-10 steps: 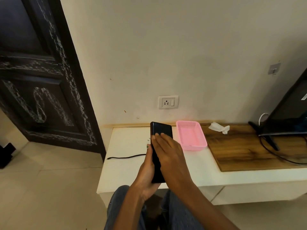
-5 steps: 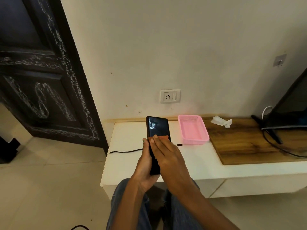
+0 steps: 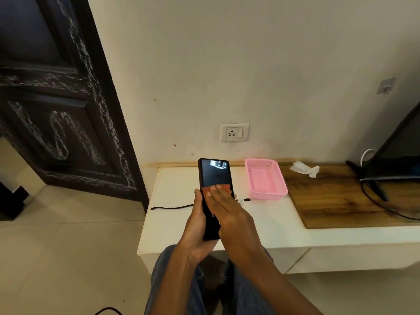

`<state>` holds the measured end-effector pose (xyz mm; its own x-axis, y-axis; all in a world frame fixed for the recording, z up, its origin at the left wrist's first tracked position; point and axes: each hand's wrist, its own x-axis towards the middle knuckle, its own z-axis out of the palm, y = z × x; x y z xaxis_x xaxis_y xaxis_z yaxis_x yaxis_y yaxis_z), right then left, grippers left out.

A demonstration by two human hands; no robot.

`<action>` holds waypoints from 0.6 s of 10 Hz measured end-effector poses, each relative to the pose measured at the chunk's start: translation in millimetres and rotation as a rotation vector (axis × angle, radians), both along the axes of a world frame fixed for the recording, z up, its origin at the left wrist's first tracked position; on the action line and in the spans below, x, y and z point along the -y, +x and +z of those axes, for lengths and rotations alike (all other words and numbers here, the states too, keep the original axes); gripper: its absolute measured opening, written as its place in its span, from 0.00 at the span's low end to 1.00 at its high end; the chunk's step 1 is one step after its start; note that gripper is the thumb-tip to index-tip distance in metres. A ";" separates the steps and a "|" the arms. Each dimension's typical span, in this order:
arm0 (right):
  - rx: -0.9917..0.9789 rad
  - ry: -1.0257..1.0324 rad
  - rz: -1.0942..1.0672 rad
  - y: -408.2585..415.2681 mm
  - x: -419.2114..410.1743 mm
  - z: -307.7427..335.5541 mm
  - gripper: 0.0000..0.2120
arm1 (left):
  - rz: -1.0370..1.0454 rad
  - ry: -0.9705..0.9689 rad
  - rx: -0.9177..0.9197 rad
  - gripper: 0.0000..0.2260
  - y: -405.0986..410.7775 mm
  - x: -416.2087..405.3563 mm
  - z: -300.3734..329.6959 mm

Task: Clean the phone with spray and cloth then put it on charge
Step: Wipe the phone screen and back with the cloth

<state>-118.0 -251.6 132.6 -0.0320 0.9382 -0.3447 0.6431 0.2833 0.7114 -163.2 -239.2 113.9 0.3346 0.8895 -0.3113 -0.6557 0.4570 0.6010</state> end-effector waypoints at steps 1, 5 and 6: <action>-1.154 0.256 0.094 34.2 16.5 11.8 0.21 | -0.011 0.009 0.002 0.24 0.2 -0.9 1.3; -1.334 0.488 0.343 63.0 13.9 20.0 0.31 | -0.013 0.027 -0.053 0.23 -0.5 1.8 6.7; -1.390 0.572 0.247 66.5 -5.0 29.2 0.28 | -0.019 0.037 -0.082 0.22 6.7 1.6 9.9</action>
